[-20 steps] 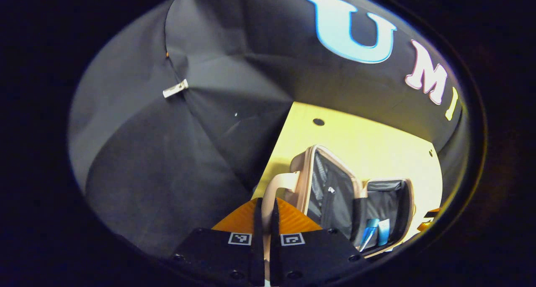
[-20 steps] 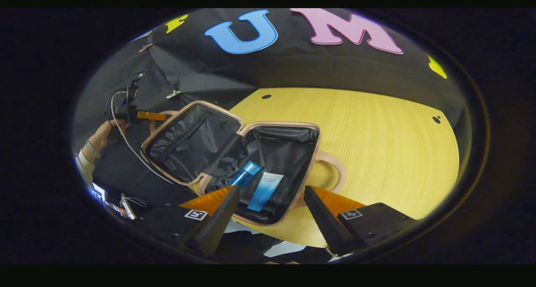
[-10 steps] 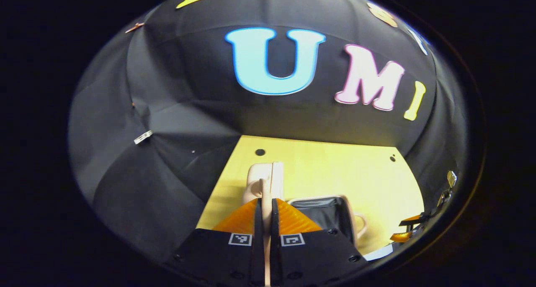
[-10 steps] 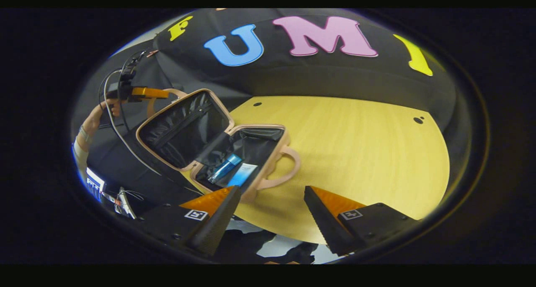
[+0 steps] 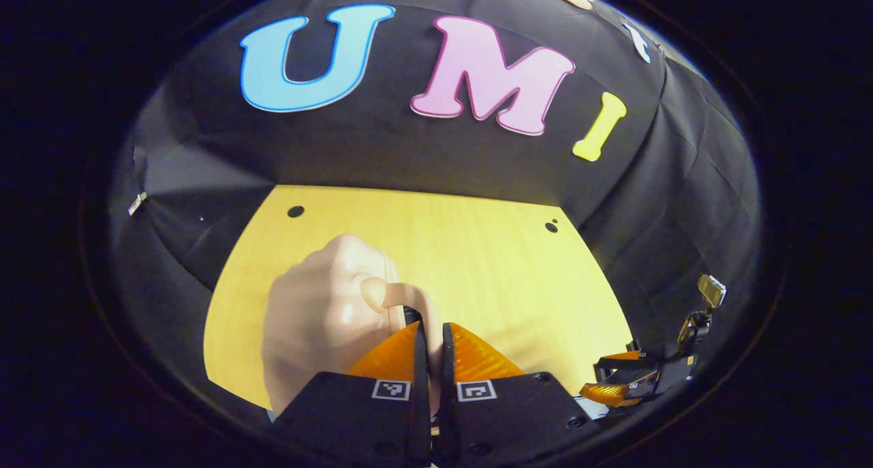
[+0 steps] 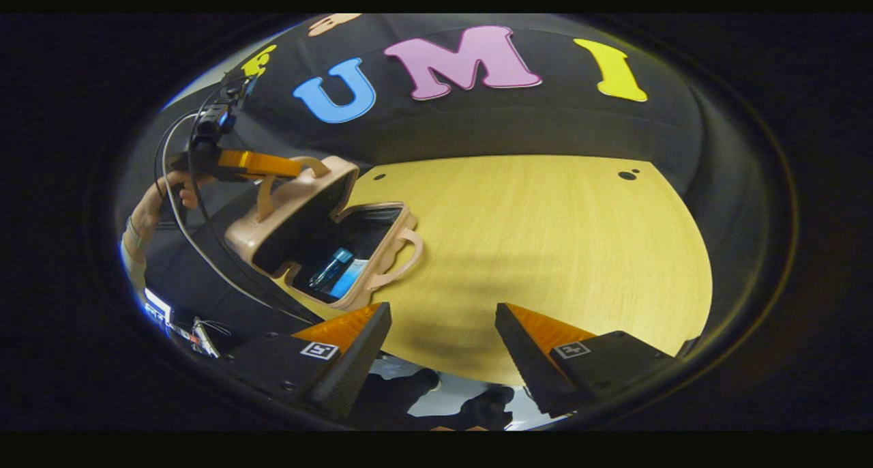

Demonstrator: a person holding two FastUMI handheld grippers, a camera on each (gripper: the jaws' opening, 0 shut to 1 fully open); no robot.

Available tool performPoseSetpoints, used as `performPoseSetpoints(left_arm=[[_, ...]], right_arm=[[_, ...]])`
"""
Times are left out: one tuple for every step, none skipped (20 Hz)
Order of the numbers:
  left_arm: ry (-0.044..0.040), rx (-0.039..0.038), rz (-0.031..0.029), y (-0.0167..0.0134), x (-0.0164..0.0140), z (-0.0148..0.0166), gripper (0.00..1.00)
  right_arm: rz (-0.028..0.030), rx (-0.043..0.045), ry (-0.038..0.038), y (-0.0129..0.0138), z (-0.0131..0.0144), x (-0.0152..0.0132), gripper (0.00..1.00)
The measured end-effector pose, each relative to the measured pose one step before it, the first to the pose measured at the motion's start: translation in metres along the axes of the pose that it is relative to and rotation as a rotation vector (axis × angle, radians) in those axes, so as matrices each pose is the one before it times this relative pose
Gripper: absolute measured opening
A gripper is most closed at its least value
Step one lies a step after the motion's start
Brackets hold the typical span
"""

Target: First open the suitcase, pack the skin care products into it, and then close the suitcase.

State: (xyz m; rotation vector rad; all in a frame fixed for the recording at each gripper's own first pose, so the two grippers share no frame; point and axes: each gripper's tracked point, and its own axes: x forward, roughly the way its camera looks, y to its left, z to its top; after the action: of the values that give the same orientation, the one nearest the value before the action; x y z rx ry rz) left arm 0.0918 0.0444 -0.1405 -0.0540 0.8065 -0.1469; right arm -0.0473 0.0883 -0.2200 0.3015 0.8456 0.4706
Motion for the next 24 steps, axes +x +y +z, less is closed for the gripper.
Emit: performPoseSetpoints(left_arm=[[0.03482, 0.00519, -0.01248, -0.01175, 0.01713, -0.01566, 0.11], [0.03204, -0.00049, 0.00302, -0.00578, 0.01756, -0.01316, 0.11], [0.03689, -0.00189, 0.00226, -0.00714, 0.01930, -0.01344, 0.11], [0.02675, 0.00341, 0.01029, -0.00283, 0.01596, -0.00939, 0.11], [0.02397, 0.01335, 0.01202, -0.00067, 0.01255, -0.00774, 0.11], [0.01562, 0.01935, 0.01944, 0.00077, 0.01292, -0.00683, 0.11], [0.02058, 0.01397, 0.00878, -0.00399, 0.01276, -0.00728, 0.11], [0.01835, -0.00601, -0.00601, -0.00553, 0.00676, -0.00817, 0.11], [0.00808, -0.00431, -0.00019, -0.00280, 0.00663, -0.00229, 0.11], [0.00903, -0.00163, 0.00154, -0.00113, 0.00587, -0.00243, 0.11], [0.01140, 0.00576, 0.00271, -0.00159, 0.00513, -0.00358, 0.11], [0.01060, 0.00550, 0.00419, -0.00040, 0.00476, -0.00319, 0.12], [0.00769, 0.00687, 0.00437, -0.00217, 0.00498, -0.00185, 0.13], [0.00980, 0.00459, 0.00412, -0.00070, 0.00348, -0.00335, 0.13], [0.00855, 0.00407, 0.00552, -0.00035, 0.00373, -0.00218, 0.14], [0.00525, 0.00803, 0.00881, 0.00079, 0.00296, -0.00138, 0.14], [0.00354, 0.01023, 0.01274, 0.00065, 0.00276, -0.00192, 0.14], [0.00163, 0.01393, 0.01433, 0.00096, 0.00224, -0.00144, 0.15], [0.00495, 0.01105, 0.01416, 0.00005, 0.00191, -0.00134, 0.16], [0.00774, 0.00854, 0.01583, 0.00132, 0.00157, -0.00198, 0.17], [0.01396, 0.00187, 0.02552, 0.00370, 0.00225, -0.00475, 0.20], [0.00856, -0.00384, 0.00035, -0.00060, 0.00158, -0.00477, 0.17], [-0.00290, -0.00489, -0.00323, -0.00508, -0.00252, -0.00265, 0.34], [-0.01920, 0.00886, 0.00914, -0.00142, -0.00017, 0.00194, 0.42]], right_arm=[[-0.00822, 0.00635, -0.00008, -0.00563, -0.00267, -0.00413, 0.98], [-0.00878, 0.00497, -0.00089, -0.00483, -0.00115, -0.00296, 0.98], [-0.00719, 0.00182, -0.00066, -0.00444, -0.00222, -0.00476, 0.98], [-0.01092, -0.00152, -0.00482, -0.00518, -0.00047, -0.00451, 0.98], [-0.01371, -0.00296, -0.00494, -0.00575, -0.00050, -0.00375, 0.98], [-0.01139, 0.00073, -0.00287, -0.00403, -0.00075, -0.00302, 0.98], [-0.00899, 0.00629, -0.00233, -0.00364, -0.00093, -0.00305, 0.98], [-0.00646, 0.00709, 0.00035, -0.00235, -0.00070, -0.00217, 0.98], [-0.00758, 0.00267, 0.00161, -0.00243, -0.00201, -0.00261, 0.98], [-0.01026, -0.00232, 0.00384, -0.00268, -0.00090, -0.00212, 0.98], [-0.00658, -0.00456, 0.00019, -0.00005, 0.00010, -0.00030, 0.98], [-0.00621, -0.00411, -0.00378, -0.00115, 0.00151, 0.00006, 0.98], [-0.00710, 0.00035, 0.00038, -0.00083, -0.00113, -0.00116, 0.98], [-0.00481, 0.00746, 0.00172, -0.00040, 0.00063, 0.00110, 0.98], [0.00077, 0.01056, -0.00355, 0.00140, 0.00238, -0.00023, 0.98], [0.00203, 0.00850, -0.00670, 0.00211, 0.00379, -0.00007, 0.98], [0.00235, 0.00274, -0.01001, 0.00245, 0.00371, -0.00077, 0.98], [-0.00223, -0.00289, -0.00857, 0.00037, 0.00363, -0.00001, 0.98], [-0.00383, -0.00471, -0.00422, -0.00039, -0.00036, 0.00016, 0.98], [-0.00366, -0.00305, 0.00044, -0.00129, 0.00054, 0.00089, 0.98], [-0.00156, -0.00074, 0.00101, 0.00016, -0.00099, 0.00069, 0.98], [-0.00059, 0.00202, -0.00199, 0.00030, 0.00029, 0.00051, 0.98], [0.00223, 0.00326, -0.00123, 0.00145, 0.00015, 0.00031, 0.98], [0.00139, 0.00193, -0.00093, 0.00181, -0.00021, 0.00066, 0.98]])
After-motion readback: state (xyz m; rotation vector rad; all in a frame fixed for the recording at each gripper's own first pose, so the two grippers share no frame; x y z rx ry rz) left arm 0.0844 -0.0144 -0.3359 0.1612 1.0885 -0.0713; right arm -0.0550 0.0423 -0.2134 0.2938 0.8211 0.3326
